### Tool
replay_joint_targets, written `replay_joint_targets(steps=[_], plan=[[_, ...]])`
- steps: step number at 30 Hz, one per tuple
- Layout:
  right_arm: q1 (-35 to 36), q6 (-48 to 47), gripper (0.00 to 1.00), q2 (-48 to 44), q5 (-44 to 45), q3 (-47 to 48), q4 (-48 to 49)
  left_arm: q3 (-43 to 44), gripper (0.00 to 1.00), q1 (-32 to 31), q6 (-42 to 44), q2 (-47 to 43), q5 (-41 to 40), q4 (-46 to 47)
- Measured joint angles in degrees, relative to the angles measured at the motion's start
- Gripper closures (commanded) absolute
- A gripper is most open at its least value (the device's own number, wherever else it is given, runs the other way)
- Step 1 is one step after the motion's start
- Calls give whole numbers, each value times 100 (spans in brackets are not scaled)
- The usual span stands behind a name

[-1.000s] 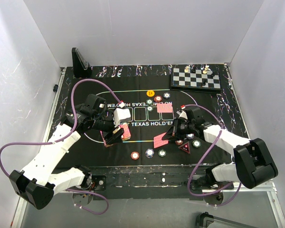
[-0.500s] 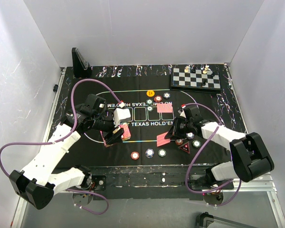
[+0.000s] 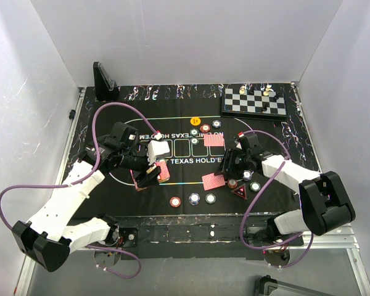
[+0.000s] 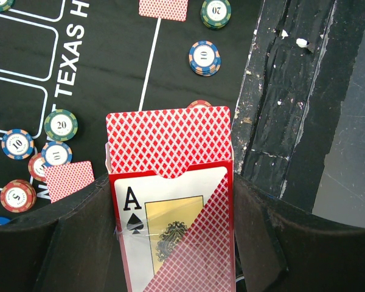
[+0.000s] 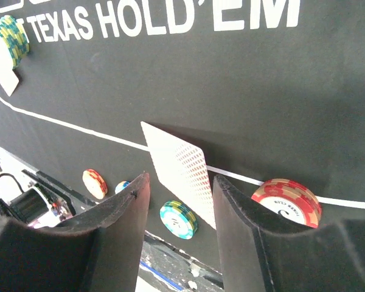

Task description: Distribute texas hold em gaming equipment

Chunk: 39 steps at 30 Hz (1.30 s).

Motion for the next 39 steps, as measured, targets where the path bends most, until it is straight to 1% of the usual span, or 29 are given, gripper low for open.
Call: replay_joint_targets(steps=[5,9,14,17,21,24,30,39], plan=[[-15,-101,43,-59,302,238,-280,0,78,0,2,0,0,0],[-20,-116,41,-352,509,378,-466,0,78,0,2,0,0,-2],[109,-61,39,-546,372,415,-354,0,77,0,2,0,0,-2],[533,33,39,-334,249,442,-214,0,77,0,0,0,4,-2],[1172,203,39,282,120,568,55,2,77,0,0,0,17,-2],[1410,295,39,634,33,619,245,4,77,0,0,0,17,-2],[1482,398,39,1189,-26,826,411,4,77,0,-2,0,17,-4],[1482,433,39,1244,267,765,428,4,77,0,0,0,20,-55]])
